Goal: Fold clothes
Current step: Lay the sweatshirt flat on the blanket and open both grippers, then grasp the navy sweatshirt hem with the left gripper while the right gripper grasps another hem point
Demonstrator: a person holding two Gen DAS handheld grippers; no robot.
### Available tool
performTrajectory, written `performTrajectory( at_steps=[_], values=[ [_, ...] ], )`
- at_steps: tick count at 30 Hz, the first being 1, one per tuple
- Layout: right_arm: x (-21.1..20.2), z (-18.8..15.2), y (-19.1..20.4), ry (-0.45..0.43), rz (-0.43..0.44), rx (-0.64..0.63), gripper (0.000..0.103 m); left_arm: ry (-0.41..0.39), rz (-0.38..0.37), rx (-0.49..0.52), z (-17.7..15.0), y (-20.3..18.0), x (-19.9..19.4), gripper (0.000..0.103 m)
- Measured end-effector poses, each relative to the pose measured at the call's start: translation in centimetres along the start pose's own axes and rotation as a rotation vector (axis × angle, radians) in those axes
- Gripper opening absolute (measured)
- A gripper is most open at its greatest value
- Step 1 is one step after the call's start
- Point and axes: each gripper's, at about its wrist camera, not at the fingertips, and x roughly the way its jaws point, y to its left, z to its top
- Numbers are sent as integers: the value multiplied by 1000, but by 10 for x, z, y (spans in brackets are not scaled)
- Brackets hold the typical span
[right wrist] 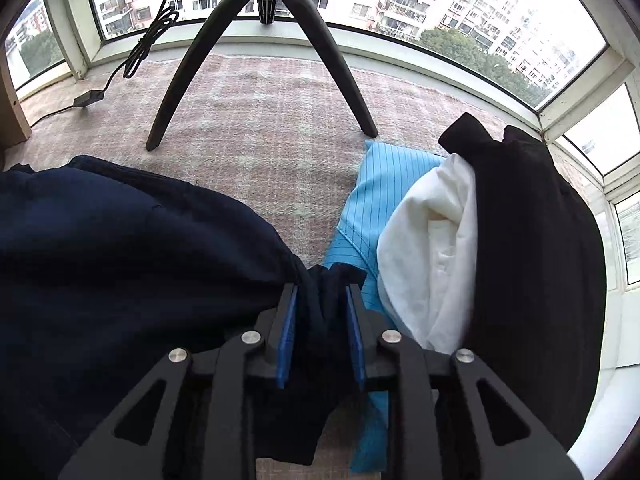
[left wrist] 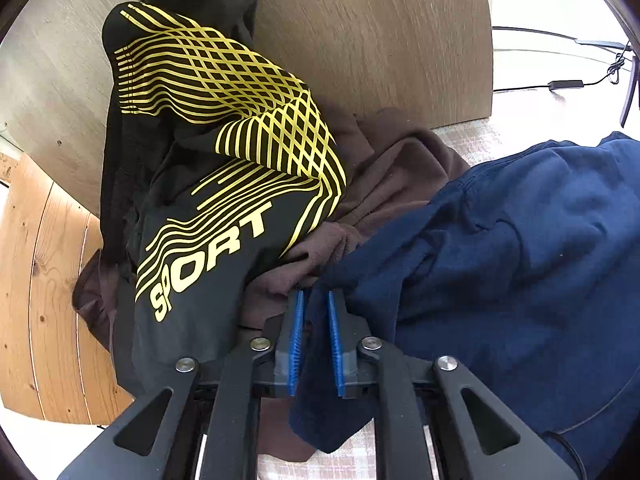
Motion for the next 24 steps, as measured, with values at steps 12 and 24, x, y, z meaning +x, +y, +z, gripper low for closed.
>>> performTrajectory(
  at_steps=[12,24],
  values=[
    [-129,-155,45,-136,332,-2,52,-15,-215,164,-150,13,-93,31],
    [-132,-352,122,-29,401,39,53,85,-477,483,-329,-134,-127,40]
  ],
)
